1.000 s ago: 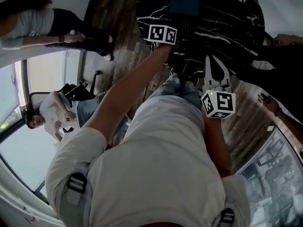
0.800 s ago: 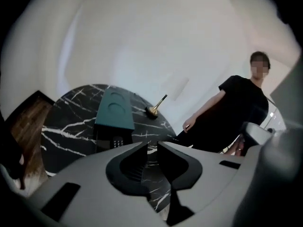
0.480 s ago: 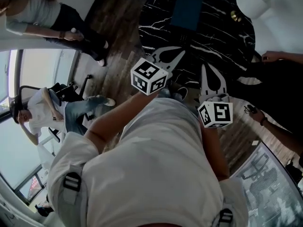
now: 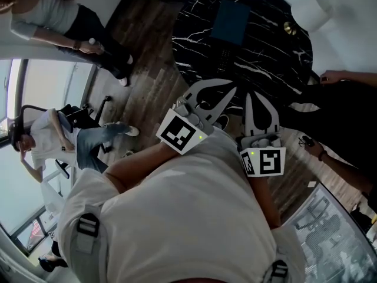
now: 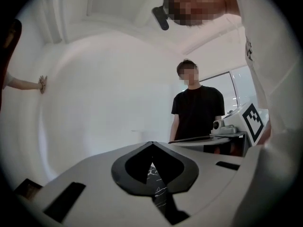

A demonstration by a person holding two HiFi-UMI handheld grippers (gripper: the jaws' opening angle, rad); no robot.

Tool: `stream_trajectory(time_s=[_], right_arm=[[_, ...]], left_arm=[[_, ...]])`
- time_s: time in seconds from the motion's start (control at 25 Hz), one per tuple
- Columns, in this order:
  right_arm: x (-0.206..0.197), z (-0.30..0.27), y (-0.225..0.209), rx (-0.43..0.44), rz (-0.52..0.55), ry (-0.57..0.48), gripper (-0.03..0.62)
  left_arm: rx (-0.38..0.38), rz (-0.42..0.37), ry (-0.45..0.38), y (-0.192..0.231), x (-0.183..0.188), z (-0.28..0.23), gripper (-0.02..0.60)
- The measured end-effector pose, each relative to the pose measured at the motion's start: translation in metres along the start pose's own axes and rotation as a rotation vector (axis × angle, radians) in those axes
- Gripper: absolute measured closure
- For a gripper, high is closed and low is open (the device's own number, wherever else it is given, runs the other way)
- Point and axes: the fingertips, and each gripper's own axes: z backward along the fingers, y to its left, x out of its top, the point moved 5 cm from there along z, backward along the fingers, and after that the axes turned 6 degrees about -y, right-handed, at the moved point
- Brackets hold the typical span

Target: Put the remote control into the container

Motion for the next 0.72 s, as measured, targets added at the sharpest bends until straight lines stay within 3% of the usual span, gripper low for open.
stream_trajectory(time_s=[0.72], right_arm=[[-0.0004, -0.0021, 0.0020, -0.016, 0.011, 0.000, 0.583]], left_arm=[[-0.008, 0.042, 0.003, -0.0013, -0.0070, -0.0005, 0.575]])
